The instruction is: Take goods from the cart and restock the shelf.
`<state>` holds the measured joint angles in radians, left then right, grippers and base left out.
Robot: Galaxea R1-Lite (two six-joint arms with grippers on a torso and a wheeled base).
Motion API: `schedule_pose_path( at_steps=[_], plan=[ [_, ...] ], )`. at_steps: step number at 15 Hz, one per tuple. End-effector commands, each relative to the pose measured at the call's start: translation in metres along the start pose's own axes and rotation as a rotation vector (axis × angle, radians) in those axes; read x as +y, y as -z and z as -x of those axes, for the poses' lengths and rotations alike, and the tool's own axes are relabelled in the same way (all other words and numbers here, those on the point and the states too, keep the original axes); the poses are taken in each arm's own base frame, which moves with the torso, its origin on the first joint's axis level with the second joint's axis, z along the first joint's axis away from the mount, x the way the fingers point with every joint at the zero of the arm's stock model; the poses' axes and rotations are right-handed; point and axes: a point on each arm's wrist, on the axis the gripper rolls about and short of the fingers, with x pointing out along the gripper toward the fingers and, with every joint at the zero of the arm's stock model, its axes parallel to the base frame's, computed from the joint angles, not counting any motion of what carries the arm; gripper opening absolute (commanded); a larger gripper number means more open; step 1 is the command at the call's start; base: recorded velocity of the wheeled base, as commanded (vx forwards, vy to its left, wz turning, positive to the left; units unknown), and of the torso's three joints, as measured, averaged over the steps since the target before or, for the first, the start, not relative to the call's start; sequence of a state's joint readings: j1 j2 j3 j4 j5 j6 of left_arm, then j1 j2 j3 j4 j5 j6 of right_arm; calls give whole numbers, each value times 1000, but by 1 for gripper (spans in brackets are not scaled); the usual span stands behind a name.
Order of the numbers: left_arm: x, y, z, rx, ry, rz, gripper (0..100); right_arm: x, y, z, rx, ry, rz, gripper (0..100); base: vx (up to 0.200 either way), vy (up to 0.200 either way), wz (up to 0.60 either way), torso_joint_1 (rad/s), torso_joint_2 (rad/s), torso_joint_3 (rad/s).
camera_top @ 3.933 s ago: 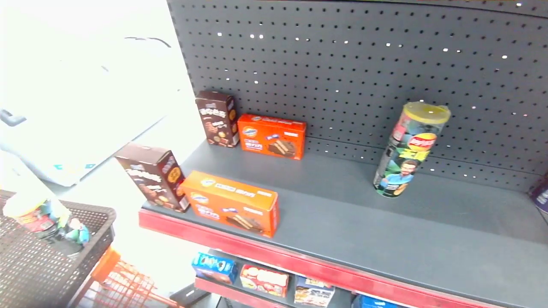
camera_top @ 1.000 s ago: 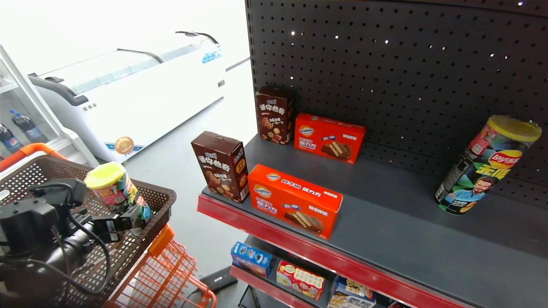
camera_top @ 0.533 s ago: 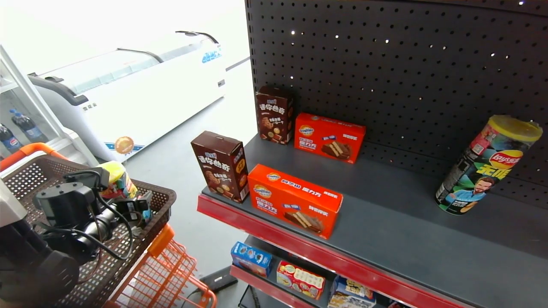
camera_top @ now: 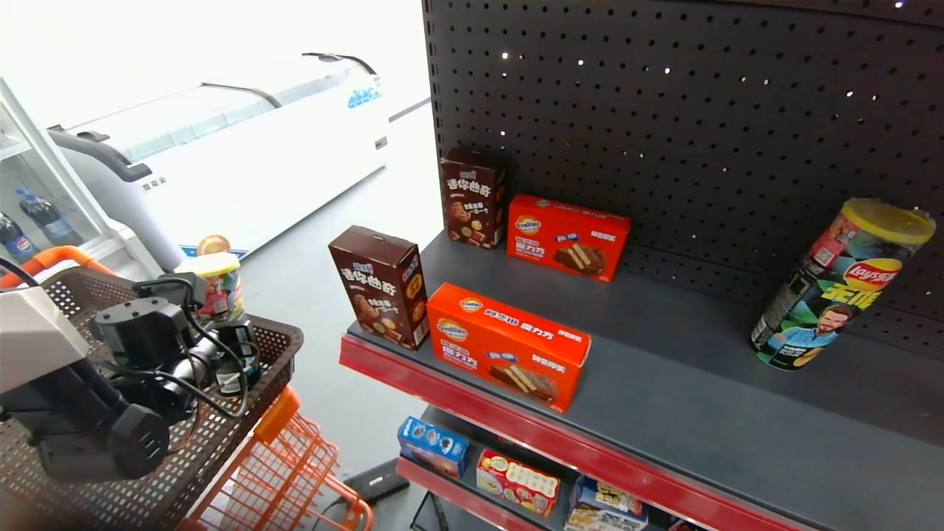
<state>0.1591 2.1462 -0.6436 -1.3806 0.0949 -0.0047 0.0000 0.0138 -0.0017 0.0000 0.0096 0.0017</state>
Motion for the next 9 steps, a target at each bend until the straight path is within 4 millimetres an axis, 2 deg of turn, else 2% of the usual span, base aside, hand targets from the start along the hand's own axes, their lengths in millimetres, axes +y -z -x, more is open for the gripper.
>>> schedule_pose_path(
  at_steps=[1, 5, 6, 9],
  plan=[
    [-3, -6, 0, -24, 7, 1, 0, 0, 0, 0, 0, -1, 0, 100, 0, 0, 0, 0, 0, 0],
    [-14, -59, 27, -149, 55, 8, 0, 0, 0, 0, 0, -1, 0, 100, 0, 0, 0, 0, 0, 0],
    [-16, -66, 33, -150, 67, 6, 0, 0, 0, 0, 0, -1, 0, 100, 0, 0, 0, 0, 0, 0],
    [-15, -108, 78, -134, 150, -1, 0, 0, 0, 0, 0, -1, 0, 100, 0, 0, 0, 0, 0, 0]
  ],
)
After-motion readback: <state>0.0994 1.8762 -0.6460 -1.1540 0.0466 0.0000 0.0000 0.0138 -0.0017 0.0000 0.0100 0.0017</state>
